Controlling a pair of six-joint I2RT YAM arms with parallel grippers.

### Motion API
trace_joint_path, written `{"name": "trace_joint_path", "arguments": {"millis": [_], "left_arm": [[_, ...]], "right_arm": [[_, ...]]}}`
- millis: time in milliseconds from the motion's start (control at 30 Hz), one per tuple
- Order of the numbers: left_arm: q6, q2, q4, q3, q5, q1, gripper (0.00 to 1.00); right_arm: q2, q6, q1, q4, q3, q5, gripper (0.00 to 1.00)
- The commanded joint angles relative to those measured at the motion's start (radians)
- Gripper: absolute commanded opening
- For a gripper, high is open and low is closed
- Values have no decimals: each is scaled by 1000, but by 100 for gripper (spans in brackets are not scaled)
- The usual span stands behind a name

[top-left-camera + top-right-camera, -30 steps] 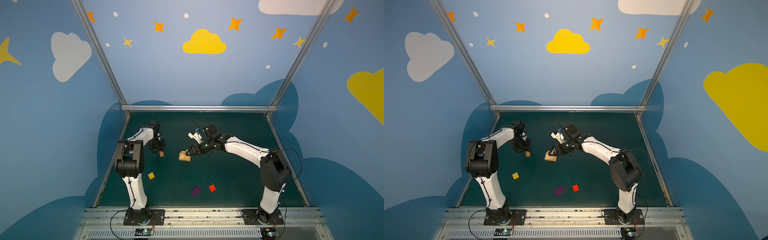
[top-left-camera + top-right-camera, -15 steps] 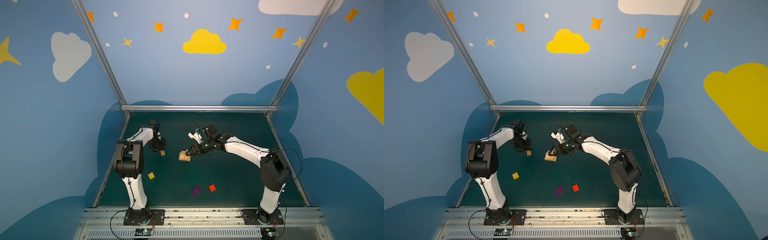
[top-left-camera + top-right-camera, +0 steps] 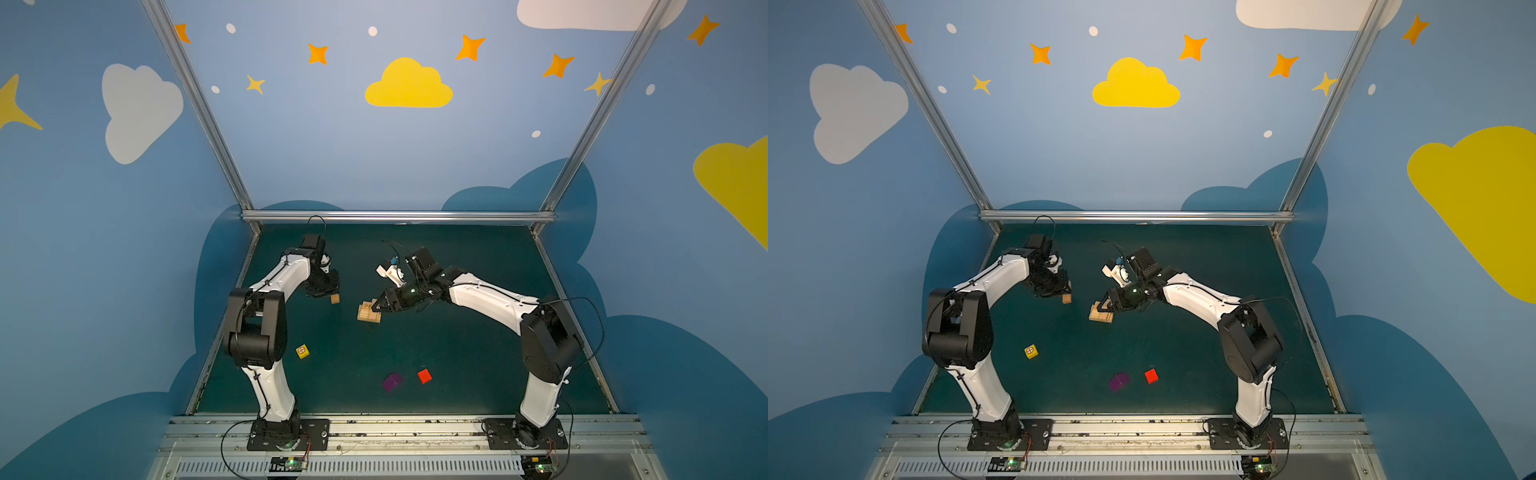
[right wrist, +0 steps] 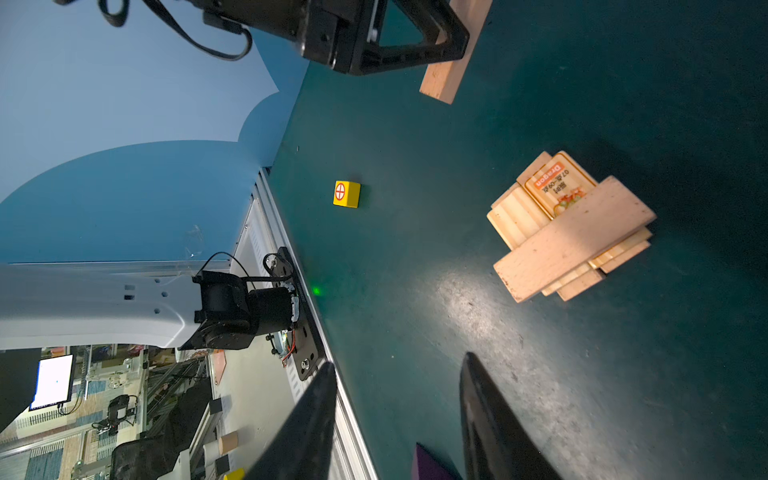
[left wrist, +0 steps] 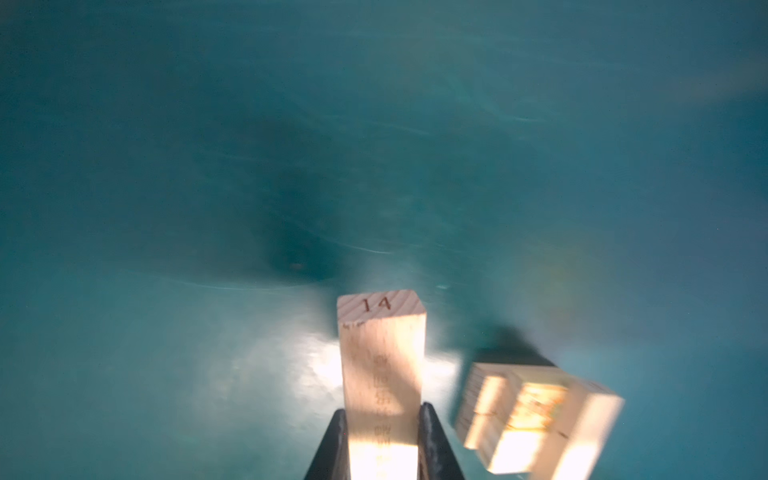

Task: Build the wood block tower
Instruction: 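Lift the block marked 14 and carry it over the Dragon stack with the left gripper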

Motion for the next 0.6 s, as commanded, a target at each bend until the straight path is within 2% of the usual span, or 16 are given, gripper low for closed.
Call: {"name": "trace_joint_path", "arguments": {"millis": [0,567], "left_arm": [[-12,-28,8,-13,32,-13,23],[1,-23,-6,-5,65,-67,24]], "right_arm": [[-26,-8,-2,-19,12,20,44],[-24,-8,-3,-4,-15,27,44]]}}
